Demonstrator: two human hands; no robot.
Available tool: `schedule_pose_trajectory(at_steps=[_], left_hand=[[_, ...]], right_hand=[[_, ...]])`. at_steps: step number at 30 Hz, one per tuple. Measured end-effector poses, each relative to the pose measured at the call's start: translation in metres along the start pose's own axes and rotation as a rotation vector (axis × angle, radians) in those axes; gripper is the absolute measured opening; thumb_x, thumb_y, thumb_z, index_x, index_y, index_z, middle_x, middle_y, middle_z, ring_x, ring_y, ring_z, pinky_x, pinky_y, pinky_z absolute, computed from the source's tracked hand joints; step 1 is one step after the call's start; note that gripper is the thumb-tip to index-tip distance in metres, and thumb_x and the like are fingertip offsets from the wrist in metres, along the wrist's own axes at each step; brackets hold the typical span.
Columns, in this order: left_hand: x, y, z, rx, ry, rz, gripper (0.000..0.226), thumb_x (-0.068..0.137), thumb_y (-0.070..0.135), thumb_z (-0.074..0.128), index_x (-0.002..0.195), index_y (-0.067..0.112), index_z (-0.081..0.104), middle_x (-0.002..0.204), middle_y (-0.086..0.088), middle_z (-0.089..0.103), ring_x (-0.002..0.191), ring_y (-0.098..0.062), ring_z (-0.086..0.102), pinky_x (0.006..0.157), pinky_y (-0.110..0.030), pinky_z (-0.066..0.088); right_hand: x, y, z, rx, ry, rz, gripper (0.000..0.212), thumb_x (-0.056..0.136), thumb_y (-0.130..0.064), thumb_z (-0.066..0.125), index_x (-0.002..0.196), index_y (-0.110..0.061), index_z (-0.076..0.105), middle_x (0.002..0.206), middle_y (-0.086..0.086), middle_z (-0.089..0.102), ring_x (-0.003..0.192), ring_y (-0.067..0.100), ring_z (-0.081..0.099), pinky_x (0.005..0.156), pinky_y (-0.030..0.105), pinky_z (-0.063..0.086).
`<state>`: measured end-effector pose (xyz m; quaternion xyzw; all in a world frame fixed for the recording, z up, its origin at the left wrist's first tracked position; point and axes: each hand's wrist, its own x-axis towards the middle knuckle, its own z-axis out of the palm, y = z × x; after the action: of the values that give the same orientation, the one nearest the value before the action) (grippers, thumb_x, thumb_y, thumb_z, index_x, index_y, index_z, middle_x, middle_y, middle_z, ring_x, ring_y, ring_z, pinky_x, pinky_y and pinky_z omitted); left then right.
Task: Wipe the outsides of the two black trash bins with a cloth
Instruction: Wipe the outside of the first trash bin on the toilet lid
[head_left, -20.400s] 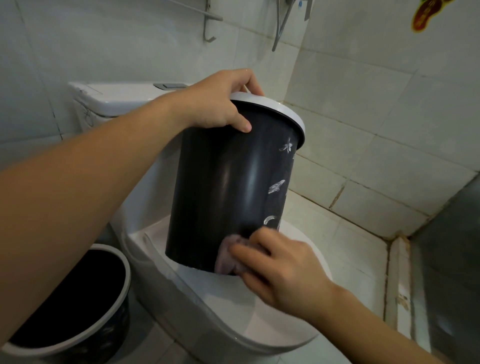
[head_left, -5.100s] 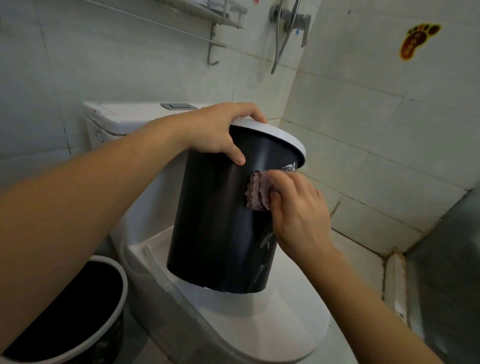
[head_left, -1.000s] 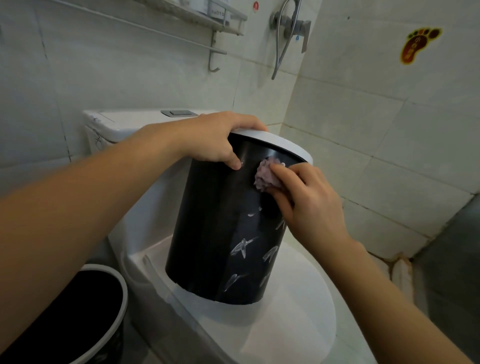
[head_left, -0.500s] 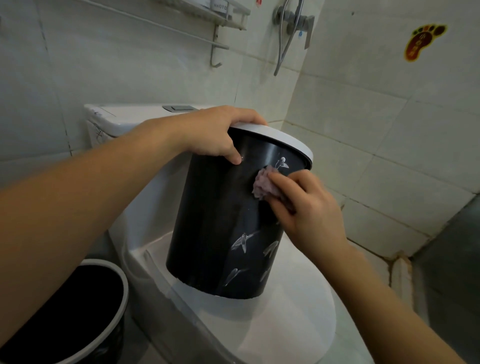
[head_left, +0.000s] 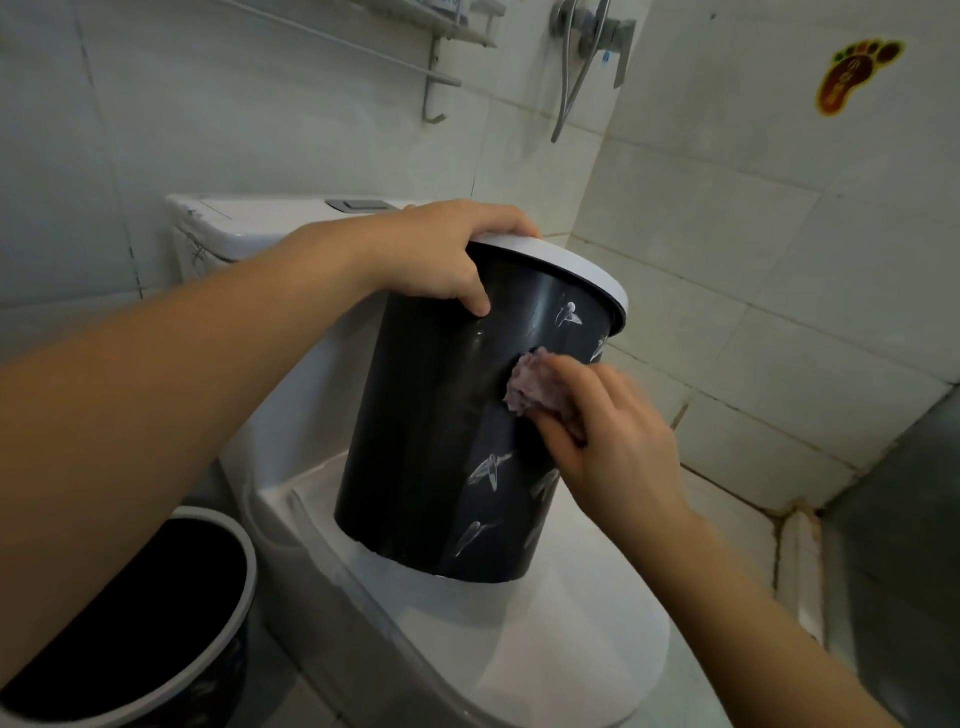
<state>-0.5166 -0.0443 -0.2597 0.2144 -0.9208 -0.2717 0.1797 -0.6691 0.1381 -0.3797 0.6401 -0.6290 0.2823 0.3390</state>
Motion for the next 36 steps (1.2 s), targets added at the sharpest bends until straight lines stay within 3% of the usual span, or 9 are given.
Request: schedule_pose_trajectory(at_steps=[6, 9, 14, 17, 22, 25, 28, 31, 36], left_hand=[[0.000, 0.002, 0.000, -0.004, -0.011, 0.005, 0.068, 0.073, 0.007, 0.077, 0.116, 0.054, 0.054, 0.114, 0.013, 0.064, 0.104, -0.015, 0.063, 0.092, -0.043, 0.055], [0.001, 0.004, 0.001, 0.017, -0.011, 0.009, 0.068, 0.073, 0.010, 0.077, 0.115, 0.057, 0.053, 0.114, 0.014, 0.064, 0.104, -0.015, 0.062, 0.092, -0.044, 0.054], [0.001, 0.004, 0.002, 0.024, -0.006, 0.005, 0.069, 0.073, 0.009, 0.078, 0.116, 0.057, 0.053, 0.115, 0.016, 0.063, 0.106, -0.015, 0.061, 0.094, -0.043, 0.053], [0.001, 0.003, 0.001, 0.012, -0.008, 0.008, 0.069, 0.072, 0.007, 0.078, 0.114, 0.056, 0.054, 0.110, 0.017, 0.063, 0.105, -0.015, 0.062, 0.092, -0.040, 0.054], [-0.001, 0.002, 0.000, 0.010, -0.012, 0.011, 0.069, 0.073, 0.007, 0.077, 0.115, 0.056, 0.054, 0.111, 0.016, 0.064, 0.103, -0.015, 0.063, 0.090, -0.040, 0.054], [-0.001, 0.003, 0.000, 0.009, -0.009, 0.008, 0.067, 0.074, 0.008, 0.077, 0.115, 0.055, 0.053, 0.108, 0.018, 0.064, 0.101, -0.014, 0.063, 0.086, -0.036, 0.054], [-0.001, 0.003, -0.001, 0.004, -0.016, 0.009, 0.067, 0.074, 0.006, 0.077, 0.114, 0.054, 0.053, 0.106, 0.019, 0.062, 0.099, -0.012, 0.063, 0.081, -0.031, 0.052], [0.000, 0.002, -0.002, -0.010, -0.017, 0.007, 0.066, 0.075, 0.006, 0.076, 0.114, 0.053, 0.053, 0.107, 0.016, 0.062, 0.098, -0.012, 0.062, 0.078, -0.031, 0.052], [0.002, -0.002, -0.002, -0.027, -0.004, 0.008, 0.066, 0.074, 0.004, 0.078, 0.112, 0.053, 0.054, 0.112, 0.013, 0.063, 0.106, -0.016, 0.062, 0.092, -0.038, 0.054]], right_hand=[[-0.018, -0.015, 0.002, 0.152, -0.010, 0.186, 0.055, 0.102, -0.054, 0.035, 0.131, -0.016, 0.063, 0.111, 0.007, 0.058, 0.093, 0.021, 0.053, 0.073, 0.037, 0.050], [-0.018, -0.022, 0.007, 0.211, 0.052, 0.293, 0.043, 0.100, -0.044, 0.045, 0.128, -0.018, 0.064, 0.105, 0.003, 0.059, 0.090, 0.018, 0.054, 0.070, 0.039, 0.052], [-0.016, -0.029, 0.011, 0.247, 0.073, 0.405, 0.046, 0.091, -0.046, 0.051, 0.128, -0.019, 0.060, 0.102, -0.003, 0.060, 0.089, 0.012, 0.054, 0.073, 0.015, 0.041], [-0.015, -0.029, 0.012, 0.238, 0.079, 0.363, 0.045, 0.089, -0.045, 0.054, 0.121, -0.015, 0.064, 0.098, -0.001, 0.063, 0.085, 0.014, 0.058, 0.070, 0.018, 0.044], [-0.011, -0.021, 0.006, 0.171, 0.061, 0.192, 0.043, 0.089, -0.041, 0.056, 0.118, -0.012, 0.068, 0.093, 0.003, 0.064, 0.076, 0.019, 0.060, 0.059, 0.033, 0.054], [-0.012, -0.018, 0.007, 0.169, 0.066, 0.190, 0.043, 0.092, -0.041, 0.055, 0.121, -0.011, 0.068, 0.093, 0.005, 0.063, 0.074, 0.019, 0.058, 0.058, 0.033, 0.053], [-0.026, -0.018, 0.011, 0.149, 0.020, 0.035, 0.042, 0.093, -0.040, 0.061, 0.121, -0.009, 0.068, 0.093, 0.007, 0.062, 0.077, 0.019, 0.057, 0.063, 0.027, 0.051], [-0.037, -0.016, 0.013, 0.145, -0.030, -0.075, 0.038, 0.094, -0.037, 0.064, 0.121, -0.010, 0.069, 0.092, 0.007, 0.061, 0.078, 0.019, 0.056, 0.061, 0.033, 0.054], [-0.019, -0.009, 0.010, 0.165, 0.019, -0.006, 0.037, 0.090, -0.034, 0.068, 0.118, -0.010, 0.070, 0.091, 0.006, 0.063, 0.076, 0.022, 0.059, 0.062, 0.036, 0.054]])
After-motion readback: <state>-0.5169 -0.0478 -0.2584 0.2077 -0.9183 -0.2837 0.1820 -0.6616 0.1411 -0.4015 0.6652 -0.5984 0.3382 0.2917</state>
